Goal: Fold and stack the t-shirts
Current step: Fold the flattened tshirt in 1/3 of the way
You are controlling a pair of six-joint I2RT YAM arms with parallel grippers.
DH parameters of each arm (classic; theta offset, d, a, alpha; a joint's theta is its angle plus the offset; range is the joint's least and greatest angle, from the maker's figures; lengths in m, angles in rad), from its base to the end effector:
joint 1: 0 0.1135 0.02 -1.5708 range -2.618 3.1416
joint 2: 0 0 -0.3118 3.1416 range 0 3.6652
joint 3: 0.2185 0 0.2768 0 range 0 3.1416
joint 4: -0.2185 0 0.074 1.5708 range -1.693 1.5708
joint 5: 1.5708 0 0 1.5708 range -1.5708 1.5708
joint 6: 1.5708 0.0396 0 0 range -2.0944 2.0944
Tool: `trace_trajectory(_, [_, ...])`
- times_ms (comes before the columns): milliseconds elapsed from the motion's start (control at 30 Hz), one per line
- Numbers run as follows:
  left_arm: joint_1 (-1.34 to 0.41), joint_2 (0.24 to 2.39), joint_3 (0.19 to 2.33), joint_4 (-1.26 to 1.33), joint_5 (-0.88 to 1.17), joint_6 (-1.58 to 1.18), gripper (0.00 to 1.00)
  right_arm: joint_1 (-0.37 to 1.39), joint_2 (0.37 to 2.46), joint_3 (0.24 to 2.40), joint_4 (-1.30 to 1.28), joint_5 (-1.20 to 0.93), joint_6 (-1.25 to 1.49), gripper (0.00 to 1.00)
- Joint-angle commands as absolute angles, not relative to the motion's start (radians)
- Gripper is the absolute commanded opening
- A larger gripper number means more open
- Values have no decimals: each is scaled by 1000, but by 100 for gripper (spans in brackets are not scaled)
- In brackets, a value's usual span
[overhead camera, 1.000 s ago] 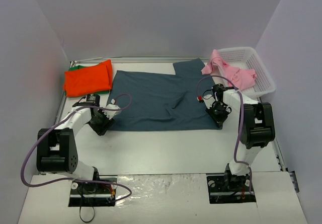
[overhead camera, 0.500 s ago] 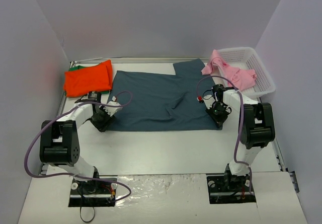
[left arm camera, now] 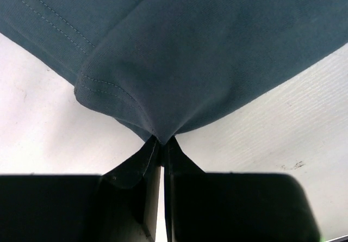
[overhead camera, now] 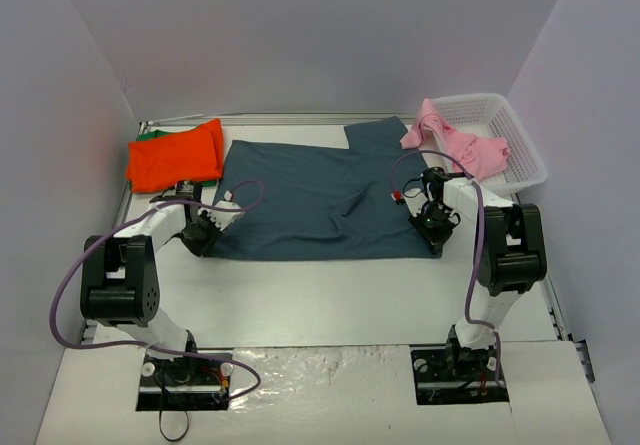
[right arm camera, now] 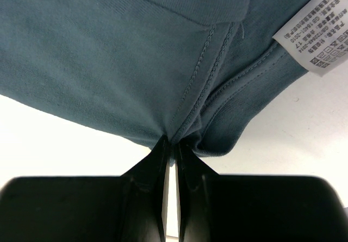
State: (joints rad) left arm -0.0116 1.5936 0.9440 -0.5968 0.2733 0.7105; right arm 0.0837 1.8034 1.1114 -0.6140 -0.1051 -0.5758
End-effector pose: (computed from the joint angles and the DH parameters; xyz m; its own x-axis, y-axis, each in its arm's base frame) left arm 0.3142 -0.0143 0.2033 -0.6550 0.6357 -0.4085 0.6918 0.7219 0.0140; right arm 0.3663 0.0349 0.1813 -0.7465 -0.6060 -0.2746 -0.6164 0.7854 -0.0576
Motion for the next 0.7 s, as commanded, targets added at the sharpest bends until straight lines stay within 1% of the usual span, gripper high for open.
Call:
trace_trajectory(0, [-5, 1575, 959, -647, 291, 745, 2, 78, 1790, 1111, -693, -101, -571, 0])
trace_trajectory(233, [-6, 1502, 939, -722, 301, 781, 2, 78, 1753, 1081, -707, -91, -581, 0])
trace_trajectory(667, [-5, 1261, 888, -902, 330, 836, 2, 78, 1651, 1026, -745, -95, -601, 0])
